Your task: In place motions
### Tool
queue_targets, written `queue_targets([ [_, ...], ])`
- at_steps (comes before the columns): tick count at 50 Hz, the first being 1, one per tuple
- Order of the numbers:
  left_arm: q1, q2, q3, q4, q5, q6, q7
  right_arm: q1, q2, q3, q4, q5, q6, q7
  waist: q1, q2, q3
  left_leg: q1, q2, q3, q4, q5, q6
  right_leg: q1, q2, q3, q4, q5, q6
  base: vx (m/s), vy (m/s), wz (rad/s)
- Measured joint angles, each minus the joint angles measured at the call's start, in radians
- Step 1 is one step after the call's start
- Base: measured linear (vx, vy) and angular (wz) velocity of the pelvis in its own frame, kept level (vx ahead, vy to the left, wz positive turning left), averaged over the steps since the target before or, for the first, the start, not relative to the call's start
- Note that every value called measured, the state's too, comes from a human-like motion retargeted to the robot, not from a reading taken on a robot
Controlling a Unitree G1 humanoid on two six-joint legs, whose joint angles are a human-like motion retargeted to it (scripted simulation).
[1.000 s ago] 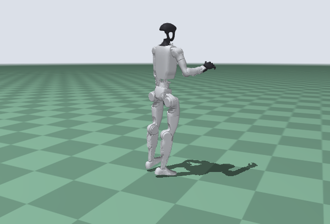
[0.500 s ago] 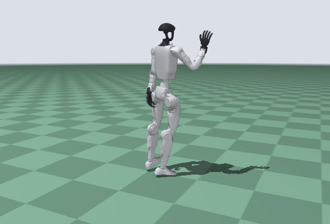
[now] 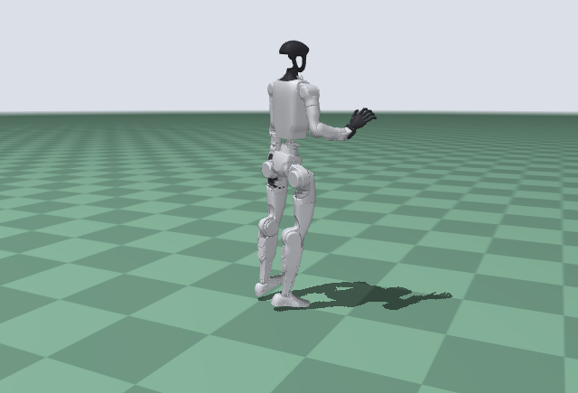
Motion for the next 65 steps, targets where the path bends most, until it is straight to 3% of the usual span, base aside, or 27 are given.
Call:
queue_targets([
  [4, 0.006, -0.001, 0.002, 0.020, 0.018, 0.006, -0.007, 0.003, 0.055, -0.027, 0.047, 0.100, 0.460, 1.195, -0.006, 0.008, 0.018, 0.013, 0.002, 0.006, -0.002, -0.001, 0.002, 0.008, 0.003, 0.003, 0.000, 0.003, 0.000, 0.00, 0.01, -0.05],
  [5, 0.010, -0.002, 0.001, 0.022, 0.023, 0.007, -0.008, 0.003, 0.069, -0.027, 0.048, 0.112, 0.596, 1.422, -0.007, 0.010, 0.020, 0.013, 0.002, 0.004, -0.002, -0.001, 0.002, 0.009, 0.003, 0.002, 0.000, 0.003, 0.000, 0.00, 0.00, 0.00],
  [6, 0.016, -0.001, -0.001, 0.025, 0.026, 0.006, -0.008, -0.001, 0.073, -0.028, 0.044, 0.182, 0.578, 1.440, -0.009, 0.010, 0.019, 0.012, 0.001, 0.002, -0.002, 0.000, 0.003, 0.010, 0.002, 0.000, 0.000, 0.003, 0.000, 0.00, 0.00, 0.00],
  [7, 0.020, -0.001, -0.003, 0.028, 0.030, 0.007, -0.008, -0.005, 0.074, -0.026, 0.035, 0.252, 0.555, 1.412, -0.010, 0.010, 0.017, 0.011, -0.001, -0.001, -0.001, 0.001, 0.003, 0.011, 0.001, -0.002, -0.001, 0.003, 0.000, 0.00, 0.00, 0.00],
  [10, 0.022, 0.007, -0.008, 0.043, 0.043, 0.013, -0.009, -0.022, 0.044, -0.016, -0.033, 0.364, 0.435, 1.049, -0.001, 0.005, 0.016, 0.007, -0.008, -0.010, 0.000, 0.003, 0.004, 0.013, -0.004, -0.009, -0.002, 0.002, 0.000, 0.00, 0.01, 0.06],
  [15, 0.025, 0.008, -0.009, 0.057, 0.032, 0.021, 0.000, -0.096, -0.021, -0.010, -0.180, 0.259, 0.297, 0.542, 0.030, -0.005, 0.010, 0.001, -0.018, -0.029, 0.002, 0.008, 0.008, 0.018, -0.012, -0.022, -0.003, 0.000, 0.002, 0.00, 0.02, 0.20],
  [20, 0.026, 0.006, 0.004, 0.062, 0.013, 0.021, 0.004, -0.265, -0.093, 0.032, -0.302, 0.105, 0.021, 0.022, 0.048, -0.013, 0.001, -0.009, -0.026, -0.049, 0.004, 0.013, 0.009, 0.021, -0.017, -0.035, -0.004, -0.003, 0.004, -0.03, 0.02, 0.21],
  [23, 0.027, 0.007, 0.006, 0.065, 0.007, 0.022, 0.011, -0.398, -0.128, 0.059, -0.327, 0.002, -0.055, -0.161, 0.055, -0.022, -0.004, -0.008, -0.031, -0.065, 0.002, 0.016, 0.010, 0.026, -0.020, -0.047, -0.004, -0.004, 0.005, -0.03, -0.01, 0.28],
  [25, 0.028, 0.004, 0.004, 0.067, 0.003, 0.022, 0.012, -0.487, -0.134, 0.088, -0.307, -0.055, -0.068, -0.116, 0.054, -0.025, -0.007, -0.006, -0.035, -0.079, 0.000, 0.017, 0.011, 0.029, -0.023, -0.058, -0.004, -0.006, 0.006, -0.02, -0.02, 0.38],
  [27, 0.024, -0.001, 0.012, 0.070, 0.004, 0.024, 0.007, -0.574, -0.104, 0.109, -0.267, -0.089, 0.022, 0.271, 0.039, -0.021, -0.009, -0.006, -0.038, -0.100, -0.003, 0.020, 0.012, 0.030, -0.024, -0.077, -0.003, -0.008, 0.008, -0.05, -0.02, 0.47],
  [31, 0.021, -0.005, 0.032, 0.072, 0.005, 0.021, 0.013, -0.665, -0.063, 0.105, -0.218, -0.142, 0.238, 1.532, 0.028, -0.020, -0.009, -0.010, -0.037, -0.113, -0.003, 0.025, 0.010, 0.032, -0.023, -0.087, -0.001, -0.010, 0.009, -0.03, -0.01, 0.13],
  [32, 0.021, -0.005, 0.035, 0.072, 0.003, 0.019, 0.016, -0.667, -0.061, 0.099, -0.213, -0.185, 0.281, 1.747, 0.029, -0.022, -0.010, -0.011, -0.036, -0.114, -0.003, 0.027, 0.010, 0.033, -0.023, -0.087, -0.001, -0.010, 0.009, 0.00, 0.00, 0.00],
  [33, 0.020, -0.005, 0.038, 0.072, 0.001, 0.019, 0.019, -0.662, -0.064, 0.092, -0.213, -0.240, 0.311, 1.819, 0.030, -0.024, -0.010, -0.013, -0.036, -0.116, -0.002, 0.028, 0.009, 0.033, -0.022, -0.088, -0.002, -0.011, 0.009, 0.00, 0.00, 0.00],
  [35, 0.020, -0.003, 0.042, 0.073, -0.002, 0.018, 0.018, -0.632, -0.083, 0.081, -0.236, -0.263, 0.277, 1.702, 0.030, -0.028, -0.012, -0.017, -0.036, -0.119, -0.001, 0.030, 0.009, 0.034, -0.021, -0.089, -0.003, -0.012, 0.010, 0.00, 0.00, 0.00],
  [39, 0.025, 0.000, 0.049, 0.083, -0.015, 0.018, 0.018, -0.524, -0.103, 0.016, -0.302, -0.339, 0.275, 1.025, 0.022, -0.030, -0.014, -0.017, -0.034, -0.120, 0.001, 0.029, 0.008, 0.036, -0.019, -0.089, -0.004, -0.014, 0.010, 0.04, -0.01, 0.04],
  [43, 0.030, -0.001, 0.062, 0.103, -0.033, 0.020, 0.026, -0.425, -0.103, -0.057, -0.352, -0.236, 0.270, 0.445, 0.021, -0.023, -0.011, -0.016, -0.024, -0.085, 0.006, 0.022, 0.006, 0.028, -0.014, -0.058, -0.002, -0.011, 0.006, 0.02, -0.01, -0.45],
  [52, 0.037, -0.006, 0.041, 0.100, -0.014, 0.033, 0.016, -0.301, -0.049, -0.278, -0.260, 0.057, 0.072, -0.379, 0.025, -0.005, -0.009, -0.013, -0.007, 0.013, 0.009, 0.012, 0.010, 0.003, 0.001, 0.013, -0.002, 0.006, -0.001, 0.03, -0.02, -0.57],
  [53, 0.035, -0.008, 0.034, 0.096, -0.009, 0.035, 0.014, -0.306, -0.022, -0.292, -0.225, 0.088, 0.090, -0.404, 0.041, -0.004, -0.008, -0.015, -0.003, 0.036, 0.012, 0.013, 0.011, 0.000, 0.005, 0.034, -0.002, 0.009, -0.002, 0.01, -0.02, -1.12],
  [55, 0.028, -0.006, 0.016, 0.084, 0.008, 0.039, 0.008, -0.321, 0.029, -0.323, -0.183, 0.198, 0.235, -0.226, 0.074, -0.002, -0.006, -0.023, 0.004, 0.080, 0.019, 0.014, 0.016, -0.007, 0.015, 0.076, -0.001, 0.015, -0.005, 0.00, 0.00, -0.58],
  [57, 0.018, -0.002, -0.002, 0.065, 0.029, 0.041, 0.002, -0.318, 0.038, -0.363, -0.201, 0.278, 0.421, 0.335, -0.010, 0.008, -0.011, -0.003, -0.002, 0.004, 0.005, 0.006, 0.005, 0.002, -0.001, -0.001, -0.001, 0.005, 0.000, 0.00, 0.00, 1.19],
  [58, 0.015, -0.001, -0.008, 0.053, 0.038, 0.039, 0.000, -0.311, 0.027, -0.375, -0.212, 0.313, 0.471, 0.680, -0.022, 0.011, -0.010, -0.001, -0.004, -0.004, 0.003, 0.006, 0.006, 0.003, -0.002, -0.009, -0.001, 0.004, 0.001, 0.02, 0.00, 0.72],
  [60, 0.012, 0.000, -0.021, 0.028, 0.047, 0.034, -0.007, -0.299, 0.019, -0.365, -0.236, 0.328, 0.637, 1.110, -0.025, 0.013, -0.009, -0.002, -0.003, -0.005, 0.003, 0.007, 0.006, 0.004, -0.002, -0.009, -0.002, 0.004, 0.001, 0.00, 0.00, 0.00],
  [62, 0.009, 0.000, -0.029, 0.012, 0.046, 0.027, -0.010, -0.285, -0.010, -0.323, -0.259, 0.310, 0.613, 1.126, -0.026, 0.013, -0.010, 0.000, -0.004, -0.005, 0.003, 0.007, 0.006, 0.005, -0.003, -0.009, -0.001, 0.004, 0.002, 0.00, 0.00, 0.00],
  [65, -0.009, 0.000, -0.037, 0.004, 0.039, 0.026, -0.016, -0.279, -0.052, -0.263, -0.321, 0.166, 0.411, 0.835, -0.021, 0.013, -0.010, 0.000, -0.006, -0.005, 0.003, 0.007, 0.006, 0.005, -0.004, -0.009, -0.001, 0.005, 0.001, 0.00, 0.00, 0.00],
])
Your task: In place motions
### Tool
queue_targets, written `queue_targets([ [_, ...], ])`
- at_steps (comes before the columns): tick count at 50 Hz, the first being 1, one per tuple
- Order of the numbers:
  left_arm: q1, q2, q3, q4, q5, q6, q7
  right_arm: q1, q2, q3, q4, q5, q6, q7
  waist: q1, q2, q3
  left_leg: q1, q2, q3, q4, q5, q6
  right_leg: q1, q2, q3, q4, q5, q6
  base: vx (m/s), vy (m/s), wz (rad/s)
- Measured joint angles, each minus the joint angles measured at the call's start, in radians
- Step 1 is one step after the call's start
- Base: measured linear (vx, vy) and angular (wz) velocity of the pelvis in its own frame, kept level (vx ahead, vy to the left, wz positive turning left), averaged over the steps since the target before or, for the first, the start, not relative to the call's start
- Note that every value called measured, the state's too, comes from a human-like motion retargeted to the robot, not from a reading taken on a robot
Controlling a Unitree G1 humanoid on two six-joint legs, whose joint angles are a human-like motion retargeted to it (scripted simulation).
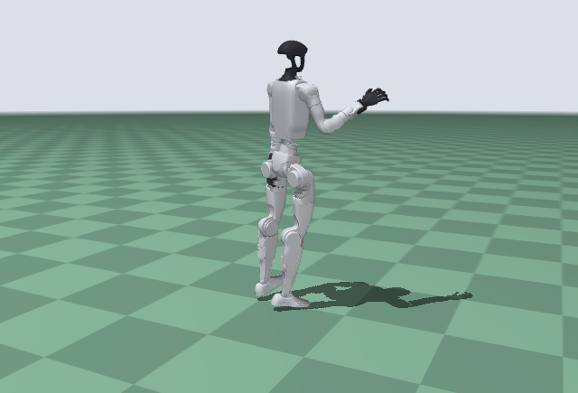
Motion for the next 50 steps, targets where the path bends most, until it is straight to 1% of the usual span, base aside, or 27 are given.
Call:
queue_targets([
  [2, -0.014, -0.002, -0.004, 0.001, -0.002, 0.003, 0.002, -0.011, -0.017, 0.027, -0.045, -0.160, -0.071, -0.295, 0.008, -0.002, 0.002, 0.000, -0.002, -0.003, 0.000, 0.000, 0.001, 0.001, -0.001, -0.001, 0.000, 0.000, 0.000, 0.00, 0.00, 0.00],
  [5, -0.026, -0.007, -0.013, 0.001, -0.009, 0.000, 0.009, -0.041, -0.055, 0.071, -0.098, -0.333, -0.134, -0.761, 0.021, -0.006, -0.001, -0.003, -0.005, -0.013, -0.001, 0.002, 0.001, 0.001, -0.003, -0.003, 0.000, -0.002, 0.000, 0.00, 0.01, 0.06],
  [7, -0.028, -0.010, -0.018, 0.002, -0.010, -0.005, 0.010, -0.070, -0.081, 0.098, -0.115, -0.364, -0.194, -0.957, 0.029, -0.009, -0.005, -0.007, -0.008, -0.021, -0.001, 0.004, 0.001, 0.001, -0.004, -0.007, 0.000, -0.003, 0.001, 0.00, 0.01, 0.21],
  [10, -0.028, -0.012, -0.027, 0.016, -0.006, -0.009, 0.011, -0.129, -0.103, 0.152, -0.093, -0.323, -0.332, -1.090, 0.041, -0.015, -0.010, -0.010, -0.011, -0.032, 0.000, 0.007, 0.002, 0.004, -0.006, -0.014, 0.000, -0.005, 0.002, 0.00, 0.00, 0.13],
  [12, -0.033, -0.011, -0.035, 0.037, -0.001, -0.008, 0.013, -0.178, -0.104, 0.189, -0.025, -0.299, -0.409, -1.117, 0.049, -0.020, -0.009, -0.010, -0.012, -0.037, 0.000, 0.008, 0.003, 0.006, -0.007, -0.016, 0.001, -0.005, 0.002, -0.03, 0.00, 0.06],
  [13, -0.035, -0.009, -0.039, 0.050, 0.002, -0.005, 0.013, -0.203, -0.097, 0.204, 0.020, -0.292, -0.423, -1.127, 0.052, -0.022, -0.007, -0.009, -0.013, -0.039, 0.001, 0.008, 0.003, 0.007, -0.008, -0.017, 0.001, -0.006, 0.002, -0.06, -0.01, 0.10],
  [15, -0.040, -0.005, -0.044, 0.076, 0.010, 0.000, 0.015, -0.258, -0.063, 0.233, 0.130, -0.292, -0.382, -1.067, 0.057, -0.024, -0.004, -0.007, -0.013, -0.042, 0.002, 0.009, 0.003, 0.010, -0.008, -0.019, 0.002, -0.006, 0.002, 0.00, 0.00, 0.00],
  [17, -0.038, -0.003, -0.048, 0.095, 0.018, 0.005, 0.020, -0.293, -0.010, 0.250, 0.218, -0.276, -0.213, -0.695, 0.062, -0.024, -0.002, -0.005, -0.013, -0.043, 0.002, 0.009, 0.003, 0.013, -0.008, -0.020, 0.001, -0.005, 0.002, 0.00, 0.00, 0.00],
  [18, -0.037, -0.001, -0.047, 0.101, 0.023, 0.006, 0.022, -0.304, 0.004, 0.256, 0.249, -0.243, -0.104, -0.439, 0.063, -0.025, -0.001, -0.004, -0.013, -0.044, 0.002, 0.009, 0.004, 0.014, -0.007, -0.021, 0.002, -0.005, 0.002, 0.00, 0.00, 0.00],
  [20, -0.036, 0.004, -0.042, 0.106, 0.033, 0.008, 0.027, -0.292, 0.008, 0.267, 0.244, -0.116, 0.152, -0.083, 0.068, -0.027, 0.008, -0.004, -0.013, -0.046, 0.003, 0.011, 0.004, 0.017, -0.007, -0.022, 0.002, -0.005, 0.002, 0.00, 0.00, 0.00],
  [21, -0.033, 0.005, -0.038, 0.103, 0.036, 0.008, 0.030, -0.274, 0.010, 0.264, 0.224, -0.080, 0.133, -0.062, 0.069, -0.028, 0.013, -0.004, -0.014, -0.050, 0.004, 0.012, 0.004, 0.020, -0.008, -0.025, 0.001, -0.006, 0.002, 0.00, 0.00, 0.00],
  [22, -0.030, 0.007, -0.035, 0.099, 0.037, 0.006, 0.033, -0.251, 0.011, 0.261, 0.204, -0.049, 0.085, -0.080, 0.071, -0.030, 0.019, -0.005, -0.015, -0.054, 0.005, 0.013, 0.004, 0.023, -0.009, -0.029, 0.000, -0.006, 0.003, 0.01, 0.02, 0.23],
  [23, -0.027, 0.007, -0.032, 0.095, 0.035, 0.004, 0.036, -0.220, 0.010, 0.256, 0.182, -0.025, -0.022, -0.178, 0.073, -0.033, 0.023, -0.007, -0.016, -0.059, 0.005, 0.015, 0.003, 0.026, -0.010, -0.034, -0.001, -0.007, 0.003, 0.01, 0.02, 0.26],
  [25, -0.019, 0.006, -0.028, 0.092, 0.023, -0.003, 0.041, -0.145, -0.008, 0.249, 0.137, -0.025, -0.235, -0.451, 0.077, -0.037, 0.026, -0.011, -0.019, -0.069, 0.006, 0.019, 0.002, 0.028, -0.012, -0.042, -0.003, -0.009, 0.004, 0.00, 0.03, 0.26],
  [27, -0.012, 0.004, -0.023, 0.097, 0.004, -0.005, 0.044, -0.055, -0.019, 0.252, 0.124, -0.117, -0.404, -0.782, 0.081, -0.040, 0.027, -0.014, -0.022, -0.077, 0.005, 0.020, 0.003, 0.029, -0.013, -0.049, -0.004, -0.010, 0.005, 0.01, 0.03, 0.25],
  [28, -0.009, 0.002, -0.017, 0.100, -0.007, -0.003, 0.046, -0.010, -0.024, 0.259, 0.128, -0.155, -0.437, -0.932, 0.075, -0.040, 0.027, -0.014, -0.024, -0.084, 0.004, 0.021, 0.003, 0.030, -0.015, -0.055, -0.005, -0.012, 0.006, 0.01, 0.04, 0.31],
  [30, -0.003, -0.003, 0.000, 0.107, -0.028, 0.000, 0.050, 0.076, -0.037, 0.283, 0.161, -0.238, -0.470, -1.104, 0.058, -0.037, 0.026, -0.012, -0.028, -0.098, 0.000, 0.020, 0.004, 0.031, -0.016, -0.068, -0.006, -0.014, 0.007, 0.00, 0.05, 0.35],
  [32, 0.004, -0.011, 0.018, 0.110, -0.047, -0.002, 0.057, 0.160, -0.028, 0.317, 0.236, -0.304, -0.488, -1.075, 0.035, -0.029, 0.028, -0.006, -0.031, -0.112, -0.005, 0.020, 0.006, 0.033, -0.018, -0.082, -0.006, -0.015, 0.009, -0.02, 0.07, 0.24],
  [37, 0.020, -0.031, 0.038, 0.107, -0.070, -0.013, 0.076, 0.309, 0.055, 0.403, 0.583, -0.324, -0.536, -0.667, 0.028, -0.019, 0.042, 0.004, -0.026, -0.080, -0.006, 0.015, 0.007, 0.030, -0.015, -0.053, -0.004, -0.011, 0.006, -0.03, 0.08, -0.30],
  [38, 0.021, -0.033, 0.036, 0.108, -0.069, -0.013, 0.076, 0.322, 0.070, 0.410, 0.669, -0.335, -0.529, -0.572, 0.023, -0.016, 0.044, 0.008, -0.026, -0.077, -0.007, 0.013, 0.008, 0.029, -0.014, -0.051, -0.004, -0.011, 0.005, -0.01, 0.06, -0.27],
  [40, 0.023, -0.037, 0.025, 0.108, -0.064, -0.012, 0.074, 0.331, 0.107, 0.419, 0.869, -0.372, -0.467, -0.369, 0.020, -0.010, 0.048, 0.014, -0.024, -0.066, -0.009, 0.010, 0.009, 0.028, -0.013, -0.043, -0.003, -0.009, 0.004, -0.01, 0.04, -0.34],
  [42, 0.022, -0.040, 0.011, 0.107, -0.053, -0.009, 0.070, 0.307, 0.159, 0.413, 1.141, -0.422, -0.315, -0.202, 0.035, -0.005, 0.048, 0.007, -0.015, -0.036, -0.003, 0.009, 0.005, 0.021, -0.008, -0.015, -0.001, -0.005, 0.002, 0.00, 0.04, -0.70],
  [43, 0.020, -0.039, 0.004, 0.104, -0.046, -0.007, 0.068, 0.280, 0.189, 0.403, 1.302, -0.439, -0.203, -0.145, 0.048, -0.003, 0.047, 0.001, -0.009, -0.017, 0.001, 0.009, 0.003, 0.015, -0.005, 0.004, 0.000, -0.002, 0.001, 0.00, 0.04, -0.96],
  [45, 0.019, -0.037, -0.009, 0.088, -0.027, -0.003, 0.066, 0.217, 0.244, 0.364, 1.635, -0.453, 0.010, -0.088, 0.079, 0.002, 0.046, -0.008, 0.000, 0.029, 0.007, 0.009, 0.004, 0.004, 0.005, 0.047, 0.000, 0.005, -0.002, 0.00, 0.03, -0.85],
  [46, 0.020, -0.038, -0.015, 0.064, -0.016, 0.000, 0.067, 0.198, 0.252, 0.338, 1.771, -0.396, 0.073, -0.100, 0.065, 0.008, 0.044, -0.002, 0.000, 0.019, 0.002, 0.007, 0.003, 0.004, 0.004, 0.036, -0.001, 0.004, -0.001, 0.00, 0.00, 0.00],
  [48, 0.025, -0.035, -0.026, -0.023, 0.006, 0.009, 0.067, 0.212, 0.246, 0.286, 1.905, -0.195, 0.171, -0.123, 0.043, 0.017, 0.050, 0.010, -0.003, -0.009, -0.006, 0.002, 0.003, 0.009, 0.001, 0.008, -0.001, 0.001, 0.001, -0.04, 0.00, 0.56],
  [50, 0.047, -0.028, -0.034, -0.215, 0.012, 0.017, 0.057, 0.266, 0.246, 0.234, 1.916, 0.154, 0.189, -0.216, 0.064, 0.015, 0.071, 0.014, -0.001, -0.008, -0.005, 0.002, 0.003, 0.014, 0.001, 0.010, -0.001, 0.002, 0.002, -0.06, 0.02, 0.14],
])
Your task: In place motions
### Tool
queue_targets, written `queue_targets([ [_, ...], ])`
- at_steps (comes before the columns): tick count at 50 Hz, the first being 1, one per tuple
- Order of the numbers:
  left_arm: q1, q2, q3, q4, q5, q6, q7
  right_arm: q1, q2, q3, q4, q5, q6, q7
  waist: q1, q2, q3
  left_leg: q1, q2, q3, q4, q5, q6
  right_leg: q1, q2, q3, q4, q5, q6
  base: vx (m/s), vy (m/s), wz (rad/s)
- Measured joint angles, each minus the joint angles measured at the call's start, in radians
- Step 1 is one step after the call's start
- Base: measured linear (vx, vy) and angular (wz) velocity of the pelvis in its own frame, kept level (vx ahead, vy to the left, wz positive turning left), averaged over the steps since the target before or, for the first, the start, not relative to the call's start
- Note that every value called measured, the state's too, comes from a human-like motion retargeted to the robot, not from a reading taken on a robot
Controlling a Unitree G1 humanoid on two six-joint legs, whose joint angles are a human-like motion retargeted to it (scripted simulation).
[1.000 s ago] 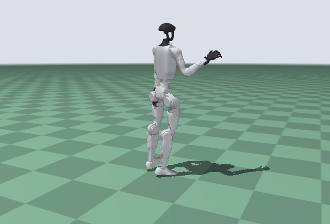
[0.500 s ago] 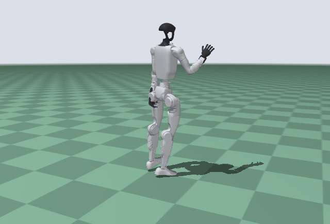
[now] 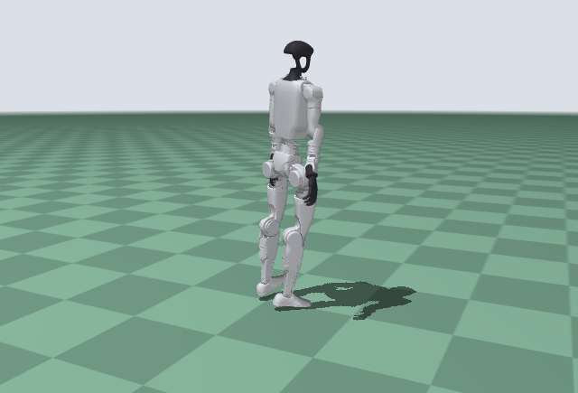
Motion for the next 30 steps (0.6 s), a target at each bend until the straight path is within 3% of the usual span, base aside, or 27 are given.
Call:
queue_targets([
  [2, 0.029, 0.034, 0.005, -0.261, -0.017, -0.039, -0.008, 0.038, 0.014, -0.112, -0.004, 0.257, -0.173, -0.046, 0.007, -0.011, 0.019, 0.001, -0.004, -0.009, 0.002, 0.002, -0.001, 0.007, -0.005, -0.008, 0.000, -0.001, 0.000, 0.00, 0.05, 0.18],
  [5, 0.054, 0.089, 0.026, -0.641, -0.034, -0.111, 0.097, 0.105, 0.033, -0.224, -0.041, 0.459, -0.478, 0.070, 0.010, -0.032, 0.025, -0.005, -0.012, -0.024, 0.005, 0.008, -0.004, 0.016, -0.013, -0.023, -0.003, -0.006, 0.000, 0.05, -0.03, 0.30],
  [7, 0.035, 0.154, 0.019, -0.835, -0.045, -0.152, 0.219, 0.125, 0.020, -0.244, -0.032, 0.531, -0.526, 0.142, 0.009, -0.035, 0.017, -0.009, -0.015, -0.033, 0.005, 0.011, -0.005, 0.018, -0.016, -0.031, -0.004, -0.007, 0.001, 0.00, -0.09, 0.25],
  [14, -0.173, 0.463, 0.097, -1.249, 0.039, -0.293, 0.538, 0.078, -0.047, -0.197, -0.004, 0.392, -0.271, 0.179, -0.008, -0.019, -0.014, -0.023, -0.004, -0.023, 0.006, 0.011, -0.007, 0.001, -0.007, -0.023, -0.004, -0.005, 0.000, -0.01, -0.02, 0.02],
  [17, -0.288, 0.559, 0.129, -1.335, 0.145, -0.373, 0.678, 0.053, -0.043, -0.175, -0.065, 0.296, -0.268, 0.202, -0.016, -0.015, -0.020, -0.023, 0.001, -0.019, 0.006, 0.012, -0.008, -0.002, -0.004, -0.021, -0.003, -0.004, -0.001, 0.00, 0.00, 0.00],
  [23, -0.541, 0.699, 0.139, -1.353, 0.457, -0.577, 1.117, 0.022, -0.007, -0.117, -0.244, 0.219, -0.342, 0.264, -0.034, -0.011, -0.038, -0.019, 0.005, -0.013, 0.004, 0.012, -0.008, -0.003, 0.000, -0.018, -0.002, -0.004, -0.002, 0.00, 0.00, 0.00],
  [25, -0.622, 0.708, 0.110, -1.317, 0.481, -0.494, 1.032, 0.008, 0.002, -0.095, -0.276, 0.219, -0.361, 0.281, -0.037, -0.009, -0.046, -0.017, 0.006, -0.012, 0.004, 0.011, -0.008, -0.001, 0.001, -0.018, -0.001, -0.004, -0.002, 0.00, 0.00, 0.00],
  [28, -0.712, 0.686, 0.069, -1.249, 0.414, -0.096, 0.431, -0.013, 0.009, -0.071, -0.301, 0.209, -0.363, 0.317, -0.039, -0.003, -0.062, -0.016, 0.007, -0.013, 0.004, 0.010, -0.007, -0.001, 0.004, -0.018, -0.001, -0.005, -0.002, 0.00, 0.00, 0.00],
  [30, -0.728, 0.686, 0.046, -1.232, 0.356, 0.177, 0.138, -0.027, 0.009, -0.055, -0.310, 0.195, -0.364, 0.345, -0.042, 0.003, -0.070, -0.017, 0.007, -0.014, 0.004, 0.009, -0.006, -0.003, 0.004, -0.019, 0.000, -0.005, -0.002, 0.00, 0.00, 0.00],
])
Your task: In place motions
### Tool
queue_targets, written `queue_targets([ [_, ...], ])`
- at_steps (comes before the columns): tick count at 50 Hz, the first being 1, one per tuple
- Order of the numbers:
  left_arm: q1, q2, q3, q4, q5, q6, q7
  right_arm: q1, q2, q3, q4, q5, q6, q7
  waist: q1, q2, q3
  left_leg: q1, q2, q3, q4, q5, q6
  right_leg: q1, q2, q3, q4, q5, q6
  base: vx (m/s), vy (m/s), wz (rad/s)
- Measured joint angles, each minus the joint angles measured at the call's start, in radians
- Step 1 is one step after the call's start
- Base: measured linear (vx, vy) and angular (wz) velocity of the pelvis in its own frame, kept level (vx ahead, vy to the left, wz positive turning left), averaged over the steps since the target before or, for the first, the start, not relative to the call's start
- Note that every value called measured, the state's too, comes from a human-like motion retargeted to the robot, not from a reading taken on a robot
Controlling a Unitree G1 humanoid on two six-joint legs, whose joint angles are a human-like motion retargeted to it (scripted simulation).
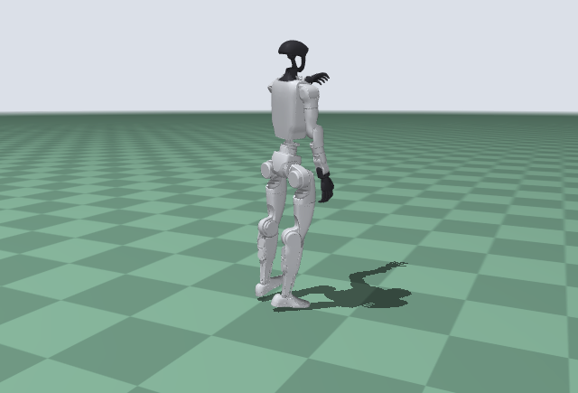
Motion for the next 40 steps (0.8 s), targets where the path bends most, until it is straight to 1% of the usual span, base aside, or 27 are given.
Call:
queue_targets([
  [1, 0.003, -0.003, -0.008, -0.009, -0.013, 0.007, 0.020, -0.003, 0.001, 0.007, -0.003, -0.009, -0.003, 0.007, -0.002, 0.002, -0.001, 0.001, 0.000, 0.000, 0.000, -0.001, 0.000, 0.000, 0.001, 0.001, 0.000, 0.000, 0.000, 0.00, 0.00, 0.00],
  [2, 0.010, 0.001, -0.013, -0.019, -0.024, -0.019, 0.065, -0.007, 0.002, 0.013, -0.006, -0.017, -0.006, 0.012, -0.003, 0.005, -0.002, 0.002, 0.001, 0.001, -0.001, -0.001, 0.001, 0.000, 0.001, 0.001, 0.000, 0.000, 0.000, 0.00, 0.00, 0.00],
  [3, 0.026, 0.015, -0.010, -0.031, -0.031, -0.111, 0.159, -0.010, 0.002, 0.017, -0.009, -0.027, -0.008, 0.013, -0.002, 0.007, -0.003, 0.001, 0.001, 0.002, -0.001, -0.002, 0.001, -0.001, 0.002, 0.003, 0.000, 0.000, 0.000, 0.00, 0.00, 0.00],
  [5, 0.070, 0.038, 0.013, -0.062, 0.027, -0.323, 0.412, -0.011, 0.004, 0.023, -0.006, -0.043, -0.011, 0.007, -0.001, 0.008, -0.001, 0.002, 0.000, 0.004, -0.002, -0.004, 0.002, -0.003, 0.001, 0.005, 0.000, -0.001, 0.000, 0.00, 0.00, 0.00],
  [7, 0.132, 0.043, 0.040, -0.091, 0.195, -0.532, 0.728, -0.010, 0.004, 0.024, 0.014, -0.056, -0.013, -0.003, 0.001, 0.005, 0.001, 0.003, -0.003, 0.004, -0.003, -0.006, 0.002, -0.003, -0.001, 0.007, 0.000, -0.001, 0.000, 0.00, 0.00, 0.00],
  [8, 0.166, 0.046, 0.047, -0.103, 0.281, -0.600, 0.886, -0.008, 0.004, 0.021, 0.028, -0.061, -0.013, -0.005, 0.006, 0.004, 0.002, 0.004, -0.005, 0.004, -0.003, -0.006, 0.002, -0.004, -0.002, 0.007, 0.000, -0.002, 0.000, 0.00, 0.00, 0.00],
  [10, 0.232, 0.047, 0.050, -0.119, 0.403, -0.679, 1.134, 0.001, 0.002, 0.011, 0.059, -0.069, -0.010, -0.006, 0.017, -0.001, 0.004, 0.005, -0.008, 0.004, -0.004, -0.007, 0.002, -0.003, -0.006, 0.007, 0.000, -0.003, 0.001, 0.00, 0.00, 0.00],
  [12, 0.296, 0.033, 0.028, -0.105, 0.441, -0.732, 1.192, 0.013, -0.002, 0.003, 0.097, -0.071, -0.007, -0.006, 0.028, -0.007, 0.008, 0.007, -0.012, 0.002, -0.004, -0.008, 0.002, 0.000, -0.009, 0.006, 0.000, -0.004, 0.001, 0.00, 0.00, 0.00],
  [13, 0.322, 0.017, 0.008, -0.086, 0.437, -0.751, 1.159, 0.019, -0.004, -0.001, 0.117, -0.072, -0.007, -0.007, 0.033, -0.009, 0.011, 0.008, -0.014, 0.000, -0.004, -0.008, 0.002, 0.002, -0.011, 0.004, -0.001, -0.004, 0.001, 0.00, 0.00, 0.00],
  [15, 0.368, -0.026, -0.040, -0.042, 0.418, -0.755, 0.989, 0.031, -0.009, -0.009, 0.156, -0.081, -0.008, -0.013, 0.045, -0.015, 0.019, 0.011, -0.017, -0.004, -0.005, -0.007, 0.003, 0.007, -0.013, 0.000, -0.002, -0.005, 0.002, 0.00, 0.00, 0.00],
  [16, 0.389, -0.043, -0.059, -0.027, 0.413, -0.716, 0.796, 0.036, -0.011, -0.016, 0.176, -0.089, -0.004, -0.018, 0.051, -0.018, 0.025, 0.013, -0.018, -0.006, -0.005, -0.007, 0.003, 0.011, -0.014, -0.001, -0.002, -0.006, 0.002, 0.00, 0.00, 0.00],
  [17, 0.407, -0.063, -0.075, -0.013, 0.414, -0.654, 0.575, 0.041, -0.014, -0.021, 0.194, -0.096, 0.000, -0.021, 0.057, -0.021, 0.030, 0.015, -0.019, -0.009, -0.004, -0.007, 0.003, 0.014, -0.014, -0.003, -0.002, -0.006, 0.003, 0.00, 0.00, 0.00],
  [18, 0.419, -0.089, -0.085, 0.000, 0.426, -0.545, 0.297, 0.046, -0.016, -0.026, 0.210, -0.103, 0.007, -0.022, 0.061, -0.023, 0.035, 0.017, -0.020, -0.011, -0.004, -0.006, 0.004, 0.019, -0.015, -0.006, -0.003, -0.007, 0.003, -0.04, 0.03, -0.51],
  [20, 0.440, -0.128, -0.077, 0.044, 0.531, -0.320, -0.364, 0.055, -0.019, -0.030, 0.235, -0.110, 0.020, -0.020, 0.161, -0.033, 0.037, 0.021, -0.002, 0.077, -0.009, -0.017, 0.000, 0.037, 0.005, 0.082, -0.012, -0.026, 0.007, -0.05, 0.01, -1.75],
  [21, 0.452, -0.138, -0.065, 0.069, 0.615, -0.208, -0.612, 0.059, -0.021, -0.035, 0.242, -0.106, 0.022, -0.019, 0.195, -0.037, 0.038, 0.023, 0.005, 0.108, -0.009, -0.021, -0.001, 0.039, 0.012, 0.112, -0.014, -0.031, 0.007, -0.06, -0.01, -1.56],
  [22, 0.463, -0.151, -0.056, 0.090, 0.672, -0.114, -0.782, 0.064, -0.022, -0.042, 0.246, -0.101, 0.024, -0.017, 0.207, -0.040, 0.041, 0.023, 0.007, 0.116, -0.009, -0.021, -0.002, 0.041, 0.014, 0.118, -0.014, -0.032, 0.006, 0.00, 0.00, 0.00],
  [23, 0.471, -0.169, -0.055, 0.104, 0.675, -0.053, -0.795, 0.069, -0.023, -0.053, 0.247, -0.093, 0.027, -0.017, 0.171, -0.040, 0.045, 0.022, -0.003, 0.076, -0.006, -0.016, 0.000, 0.041, 0.005, 0.078, -0.015, -0.026, 0.005, -0.02, -0.01, 1.46],
  [24, 0.483, -0.177, -0.052, 0.103, 0.612, -0.031, -0.700, 0.071, -0.025, -0.063, 0.246, -0.085, 0.032, -0.014, 0.120, -0.038, 0.050, 0.019, -0.015, 0.023, -0.004, -0.008, 0.002, 0.042, -0.004, 0.026, -0.015, -0.018, 0.003, -0.01, -0.01, 2.59],
  [25, 0.499, -0.181, -0.048, 0.095, 0.516, -0.028, -0.550, 0.072, -0.027, -0.072, 0.244, -0.077, 0.037, -0.010, 0.060, -0.035, 0.055, 0.016, -0.028, -0.036, -0.001, 0.000, 0.004, 0.043, -0.014, -0.033, -0.016, -0.010, 0.002, 0.00, 0.00, 1.72],
  [27, 0.534, -0.153, -0.015, 0.074, 0.296, -0.079, -0.110, 0.070, -0.031, -0.078, 0.237, -0.060, 0.042, 0.008, 0.073, -0.035, 0.056, 0.018, -0.021, -0.016, -0.003, -0.003, 0.002, 0.037, -0.014, -0.012, -0.010, -0.012, 0.005, 0.01, 0.03, 0.10],
  [28, 0.544, -0.148, 0.005, 0.057, 0.218, -0.131, 0.095, 0.070, -0.033, -0.079, 0.231, -0.050, 0.041, 0.016, 0.077, -0.037, 0.055, 0.018, -0.021, -0.009, -0.003, -0.004, 0.002, 0.037, -0.011, -0.006, -0.012, -0.013, 0.002, 0.00, 0.03, -0.34],
  [30, 0.554, -0.139, 0.049, 0.025, 0.111, -0.304, 0.464, 0.068, -0.037, -0.078, 0.218, -0.027, 0.038, 0.024, 0.079, -0.037, 0.054, 0.018, -0.019, -0.002, -0.004, -0.005, 0.002, 0.032, -0.009, 0.001, -0.011, -0.012, 0.001, 0.00, 0.01, -0.12],
  [33, 0.546, -0.124, 0.122, -0.017, 0.138, -0.635, 0.835, 0.059, -0.040, -0.077, 0.198, -0.008, 0.035, 0.024, 0.083, -0.038, 0.050, 0.018, -0.016, 0.004, -0.005, -0.007, 0.002, 0.027, -0.008, 0.005, -0.010, -0.011, 0.002, 0.00, 0.00, 0.00],
  [35, 0.532, -0.116, 0.173, -0.015, 0.178, -0.749, 1.036, 0.049, -0.040, -0.075, 0.183, -0.009, 0.036, 0.025, 0.083, -0.038, 0.046, 0.017, -0.015, 0.005, -0.005, -0.008, 0.002, 0.024, -0.006, 0.007, -0.009, -0.011, 0.001, 0.00, 0.00, 0.00],
  [37, 0.510, -0.117, 0.218, 0.008, 0.190, -0.745, 1.147, 0.044, -0.037, -0.070, 0.165, -0.014, 0.035, 0.028, 0.081, -0.037, 0.040, 0.017, -0.014, 0.006, -0.006, -0.009, 0.002, 0.023, -0.006, 0.008, -0.009, -0.012, 0.002, 0.00, 0.00, 0.00],
  [38, 0.495, -0.122, 0.236, 0.034, 0.175, -0.729, 1.176, 0.040, -0.036, -0.065, 0.156, -0.015, 0.033, 0.030, 0.079, -0.036, 0.037, 0.016, -0.013, 0.006, -0.006, -0.009, 0.002, 0.022, -0.005, 0.008, -0.009, -0.012, 0.002, 0.00, 0.00, 0.00],
  [40, 0.441, -0.162, 0.248, 0.117, 0.031, -0.667, 1.161, 0.033, -0.032, -0.052, 0.136, -0.016, 0.030, 0.036, 0.074, -0.036, 0.029, 0.014, -0.013, 0.006, -0.005, -0.009, 0.002, 0.021, -0.005, 0.008, -0.009, -0.012, 0.002, 0.00, 0.00, 0.00],
])
